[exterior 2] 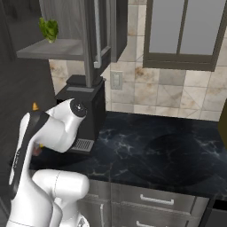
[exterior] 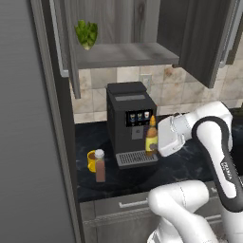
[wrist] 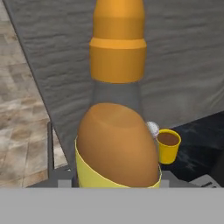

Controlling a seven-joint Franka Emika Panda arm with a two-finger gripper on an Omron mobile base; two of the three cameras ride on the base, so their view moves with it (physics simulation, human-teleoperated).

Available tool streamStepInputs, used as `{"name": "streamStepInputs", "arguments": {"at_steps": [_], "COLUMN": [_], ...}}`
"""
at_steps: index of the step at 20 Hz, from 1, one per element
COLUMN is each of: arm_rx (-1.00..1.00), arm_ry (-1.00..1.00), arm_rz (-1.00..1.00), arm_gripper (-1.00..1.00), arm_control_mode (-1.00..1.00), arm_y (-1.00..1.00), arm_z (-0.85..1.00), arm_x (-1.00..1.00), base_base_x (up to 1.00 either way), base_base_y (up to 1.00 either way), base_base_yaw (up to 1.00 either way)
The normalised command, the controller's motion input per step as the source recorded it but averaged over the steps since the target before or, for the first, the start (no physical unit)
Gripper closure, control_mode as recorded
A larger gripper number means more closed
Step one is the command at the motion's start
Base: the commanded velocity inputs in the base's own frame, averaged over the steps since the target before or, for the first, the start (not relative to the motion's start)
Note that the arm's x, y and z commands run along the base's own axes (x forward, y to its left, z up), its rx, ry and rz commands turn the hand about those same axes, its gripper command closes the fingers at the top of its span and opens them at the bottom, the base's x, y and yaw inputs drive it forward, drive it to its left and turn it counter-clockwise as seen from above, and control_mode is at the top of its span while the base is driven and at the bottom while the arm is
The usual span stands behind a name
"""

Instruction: Pick the cinnamon and honey bottle from the cabinet and place them next to the mug.

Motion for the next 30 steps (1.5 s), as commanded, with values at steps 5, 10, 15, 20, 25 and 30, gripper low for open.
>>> {"name": "streamStepInputs", "arguments": {"at_steps": [5, 10, 15, 20, 25, 30], "arm_rx": [0.00, 0.00, 0.00, 0.00, 0.00, 0.00], "arm_ry": [0.00, 0.00, 0.02, 0.00, 0.00, 0.00], "arm_rz": [0.10, 0.05, 0.00, -0.01, -0.06, -0.08], "arm_gripper": [1.00, 1.00, 1.00, 1.00, 1.00, 1.00], "arm_control_mode": [-1.00, -1.00, -1.00, -1.00, -1.00, -1.00], "arm_y": [0.00, 0.04, 0.17, 0.16, 0.03, 0.03], "arm_z": [-0.40, -0.31, -0.37, -0.37, -0.25, -0.18], "arm_x": [0.00, 0.01, 0.05, 0.04, 0.16, 0.22], "base_base_x": [0.00, 0.00, 0.00, 0.00, 0.00, 0.00], "base_base_y": [0.00, 0.00, 0.00, 0.00, 0.00, 0.00], "base_base_yaw": [0.00, 0.00, 0.00, 0.00, 0.00, 0.00]}}
